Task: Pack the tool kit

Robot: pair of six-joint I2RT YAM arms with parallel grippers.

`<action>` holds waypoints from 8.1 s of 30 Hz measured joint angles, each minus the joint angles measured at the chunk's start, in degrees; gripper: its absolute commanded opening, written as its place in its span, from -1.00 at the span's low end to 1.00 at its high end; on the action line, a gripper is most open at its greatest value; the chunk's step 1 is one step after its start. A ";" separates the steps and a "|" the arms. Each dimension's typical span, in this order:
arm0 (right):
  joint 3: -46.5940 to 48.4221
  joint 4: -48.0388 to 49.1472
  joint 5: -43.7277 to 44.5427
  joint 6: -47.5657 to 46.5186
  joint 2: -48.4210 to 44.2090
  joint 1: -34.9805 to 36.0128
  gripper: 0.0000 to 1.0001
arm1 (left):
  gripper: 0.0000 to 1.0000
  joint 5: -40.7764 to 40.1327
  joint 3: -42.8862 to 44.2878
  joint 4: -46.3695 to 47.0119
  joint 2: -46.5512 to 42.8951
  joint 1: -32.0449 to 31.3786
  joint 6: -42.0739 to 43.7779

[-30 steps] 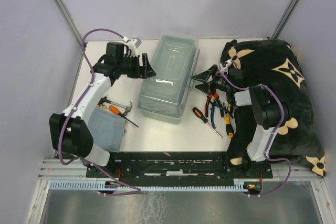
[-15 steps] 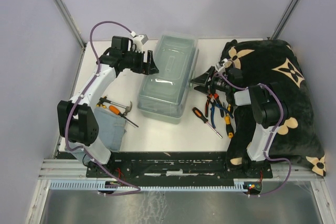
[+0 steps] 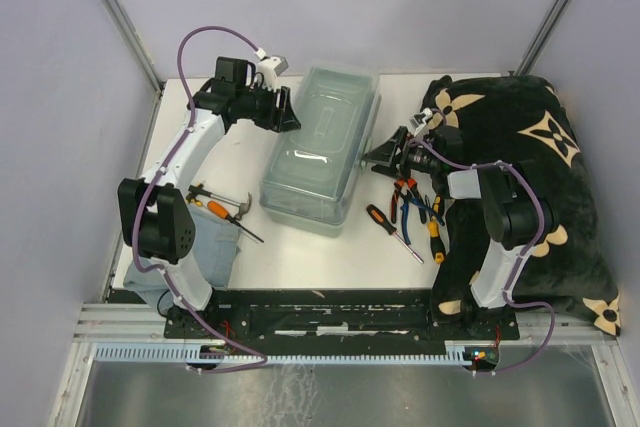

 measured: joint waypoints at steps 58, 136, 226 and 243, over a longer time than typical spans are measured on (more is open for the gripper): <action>14.91 -3.56 -17.40 0.31 10.73 0.28 0.72 | -0.38 2.25 0.11 1.42 0.42 0.59 7.15; 11.30 -8.09 -5.49 8.87 6.29 1.57 -0.94 | -0.51 -0.61 0.90 1.95 0.85 0.81 8.09; 2.12 -62.16 28.92 -15.47 -42.69 1.07 0.87 | 0.26 -4.96 -0.90 6.40 0.70 -0.15 -4.22; -8.76 -62.86 25.03 -7.54 -55.12 1.07 0.84 | 0.41 -2.47 -3.74 9.55 0.13 0.76 -8.44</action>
